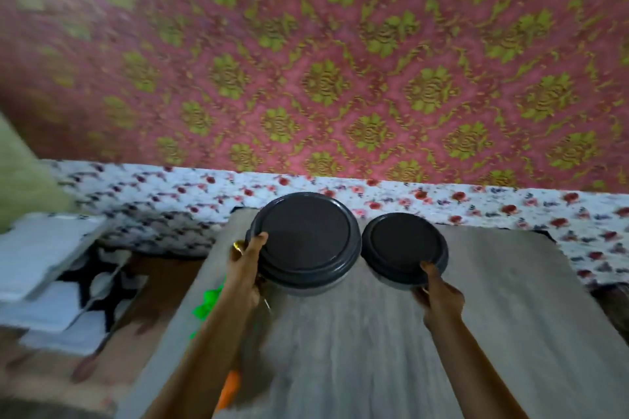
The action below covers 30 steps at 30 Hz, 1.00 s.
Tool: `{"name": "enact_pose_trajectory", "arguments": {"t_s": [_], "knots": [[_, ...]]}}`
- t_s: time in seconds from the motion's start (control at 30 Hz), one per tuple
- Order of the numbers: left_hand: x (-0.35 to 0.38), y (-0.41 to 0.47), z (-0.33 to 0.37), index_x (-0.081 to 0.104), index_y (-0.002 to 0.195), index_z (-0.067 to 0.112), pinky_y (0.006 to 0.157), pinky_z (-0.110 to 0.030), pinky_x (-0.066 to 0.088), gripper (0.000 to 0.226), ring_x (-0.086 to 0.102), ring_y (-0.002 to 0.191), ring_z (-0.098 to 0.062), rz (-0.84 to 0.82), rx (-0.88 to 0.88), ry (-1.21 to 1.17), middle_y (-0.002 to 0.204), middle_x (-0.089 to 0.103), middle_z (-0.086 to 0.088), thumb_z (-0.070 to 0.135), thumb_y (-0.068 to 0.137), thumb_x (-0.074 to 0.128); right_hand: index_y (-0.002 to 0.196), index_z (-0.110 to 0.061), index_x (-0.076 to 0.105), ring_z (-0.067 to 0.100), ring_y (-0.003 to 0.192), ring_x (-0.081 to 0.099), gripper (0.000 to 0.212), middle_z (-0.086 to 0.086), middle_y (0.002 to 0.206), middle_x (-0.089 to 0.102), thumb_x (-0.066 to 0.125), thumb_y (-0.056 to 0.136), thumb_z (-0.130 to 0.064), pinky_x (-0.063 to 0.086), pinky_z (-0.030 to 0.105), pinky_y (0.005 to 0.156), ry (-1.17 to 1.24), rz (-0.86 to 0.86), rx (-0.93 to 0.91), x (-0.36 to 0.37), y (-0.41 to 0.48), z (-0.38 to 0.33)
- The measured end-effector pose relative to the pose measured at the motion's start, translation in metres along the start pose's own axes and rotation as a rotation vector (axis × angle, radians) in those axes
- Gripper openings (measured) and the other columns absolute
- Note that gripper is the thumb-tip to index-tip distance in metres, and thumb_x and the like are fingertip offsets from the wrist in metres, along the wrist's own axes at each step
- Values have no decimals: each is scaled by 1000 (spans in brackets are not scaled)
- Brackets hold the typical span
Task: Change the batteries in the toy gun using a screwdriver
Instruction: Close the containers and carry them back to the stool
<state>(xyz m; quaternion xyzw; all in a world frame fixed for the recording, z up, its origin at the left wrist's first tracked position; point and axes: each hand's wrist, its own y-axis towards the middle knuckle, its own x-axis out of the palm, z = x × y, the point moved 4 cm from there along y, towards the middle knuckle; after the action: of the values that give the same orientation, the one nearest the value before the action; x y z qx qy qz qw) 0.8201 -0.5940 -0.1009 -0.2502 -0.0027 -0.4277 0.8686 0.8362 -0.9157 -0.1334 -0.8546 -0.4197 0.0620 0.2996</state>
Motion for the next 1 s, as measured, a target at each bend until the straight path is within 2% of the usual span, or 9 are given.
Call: {"name": "enact_pose_trajectory", "arguments": {"t_s": [0.1,0.23,0.33,0.47,0.57,0.73,0.77,0.87,1.0], "knots": [[-55,-7,22,55,111,11,65,-35,52,59,64,89,-27,57,45,-31,110,65,-11,40,65,78,58,-5,52,30,76,57,32,17,80,57,76,74,-20,53,41,79,-33,-69,16,28,-35,23],[-118,-18,42,51,90,15,61,-31,49,23,62,80,-24,151,124,-88,100,62,-13,25,82,70,59,-5,55,24,65,56,29,17,80,59,76,75,-19,53,39,77,-90,-188,15,63,-75,47],[-150,-28,50,52,91,15,67,-37,55,22,64,86,-28,191,125,-143,101,62,-18,26,84,69,60,-4,56,24,67,58,28,14,70,58,76,74,-18,52,37,75,-126,-282,1,86,-93,60],[-188,-53,55,51,103,16,44,-24,51,20,59,68,-18,339,160,-205,89,62,-6,23,89,63,60,-4,56,25,67,57,26,12,67,57,75,76,-15,52,38,77,-174,-399,27,119,-115,81],[-217,-63,59,50,102,15,46,-25,51,20,58,68,-17,392,183,-204,88,61,-7,25,89,63,64,-2,58,26,71,58,24,15,74,59,75,75,-15,51,37,75,-208,-455,60,139,-130,99],[-276,-66,59,49,110,15,54,-30,47,32,57,71,-18,501,153,-276,88,58,-6,29,86,65,60,-7,57,21,62,56,28,12,69,58,75,72,-25,51,31,52,-329,-548,61,179,-152,129],[-287,-64,59,48,110,15,53,-30,46,34,57,71,-18,522,152,-288,89,58,-7,30,85,66,59,-9,58,23,65,58,30,13,72,61,76,69,-31,53,32,55,-359,-568,51,186,-155,135],[-323,-51,65,47,112,16,53,-31,46,36,57,72,-19,562,167,-331,92,58,-7,29,86,66,59,-16,60,28,84,63,38,11,88,67,75,52,-50,54,46,82,-437,-622,35,219,-161,164],[-369,-28,81,47,110,16,37,-18,41,29,53,65,-16,574,191,-341,86,55,-4,27,88,62,65,-8,55,26,85,59,31,9,94,61,76,70,-30,52,45,82,-471,-587,71,256,-204,180]]}}
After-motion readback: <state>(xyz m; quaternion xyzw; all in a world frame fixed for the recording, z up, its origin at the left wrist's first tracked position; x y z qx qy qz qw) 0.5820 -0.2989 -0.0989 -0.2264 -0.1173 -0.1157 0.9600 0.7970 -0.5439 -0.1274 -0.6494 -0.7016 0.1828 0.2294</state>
